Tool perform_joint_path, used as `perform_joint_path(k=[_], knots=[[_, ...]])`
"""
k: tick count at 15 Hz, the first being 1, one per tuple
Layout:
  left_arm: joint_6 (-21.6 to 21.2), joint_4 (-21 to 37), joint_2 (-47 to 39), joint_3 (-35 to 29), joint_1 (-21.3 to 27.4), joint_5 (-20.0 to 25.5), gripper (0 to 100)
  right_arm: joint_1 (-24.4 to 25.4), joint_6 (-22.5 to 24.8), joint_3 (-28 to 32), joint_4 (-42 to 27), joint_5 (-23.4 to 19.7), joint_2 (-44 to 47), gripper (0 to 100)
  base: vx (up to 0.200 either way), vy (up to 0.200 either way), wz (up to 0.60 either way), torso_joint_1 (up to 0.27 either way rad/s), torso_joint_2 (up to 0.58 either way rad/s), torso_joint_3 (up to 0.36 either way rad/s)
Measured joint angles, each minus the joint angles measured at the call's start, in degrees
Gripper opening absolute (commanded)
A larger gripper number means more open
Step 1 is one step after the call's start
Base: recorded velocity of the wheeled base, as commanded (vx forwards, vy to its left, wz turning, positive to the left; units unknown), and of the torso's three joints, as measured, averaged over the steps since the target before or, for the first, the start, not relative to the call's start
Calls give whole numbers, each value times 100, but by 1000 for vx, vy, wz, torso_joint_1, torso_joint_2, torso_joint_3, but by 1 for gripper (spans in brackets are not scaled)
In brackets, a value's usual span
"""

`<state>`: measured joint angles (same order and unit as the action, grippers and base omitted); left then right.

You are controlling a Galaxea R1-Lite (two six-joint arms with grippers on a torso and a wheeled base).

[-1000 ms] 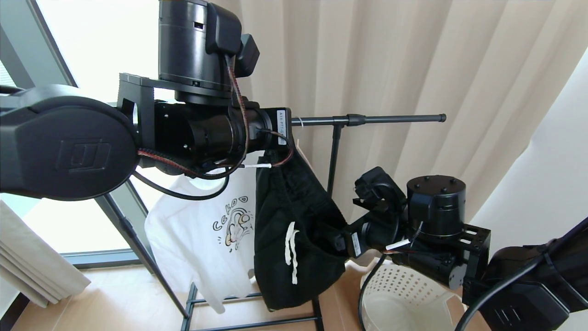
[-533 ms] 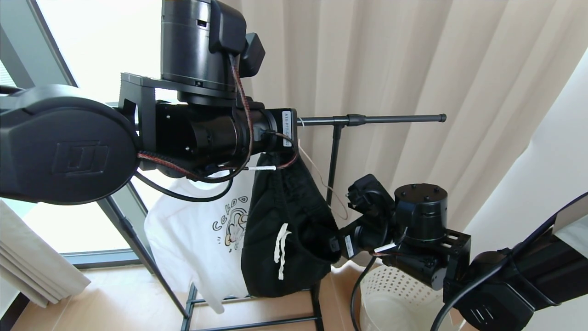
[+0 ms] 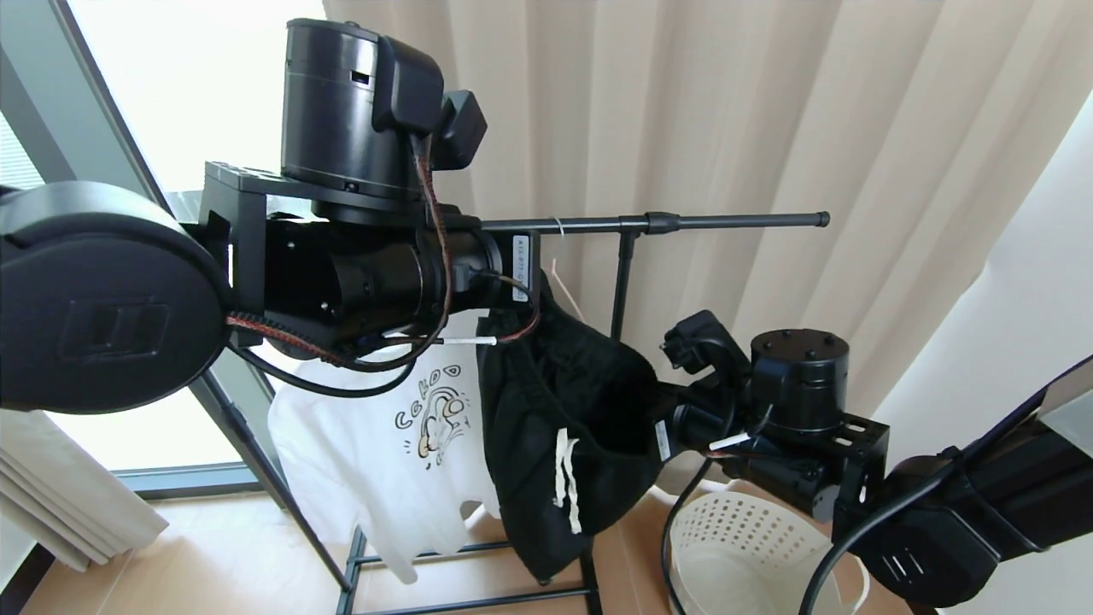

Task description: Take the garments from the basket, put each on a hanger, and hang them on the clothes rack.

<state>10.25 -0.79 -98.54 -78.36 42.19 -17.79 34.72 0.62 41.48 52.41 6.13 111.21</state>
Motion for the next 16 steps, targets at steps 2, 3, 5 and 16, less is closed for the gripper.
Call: perform_joint_path(k=[2,3,5,16], knots=[[-134,0,61,375,-13,38,0,-294,161,44,-38,5,-271,0,0,0,0,0,0,0],[-172,-5,88,588,-13,95,0,-449,288,63,-79,18,-433,0,0,0,0,0,0,0],[-177,-7,110,934,34,200,0,-669,640,71,-262,123,-746,0,0,0,0,0,0,0],[48,-40,55,1751,474,473,100,-1080,1424,132,-1295,590,-2046,0,0,0,0,0,0,0]])
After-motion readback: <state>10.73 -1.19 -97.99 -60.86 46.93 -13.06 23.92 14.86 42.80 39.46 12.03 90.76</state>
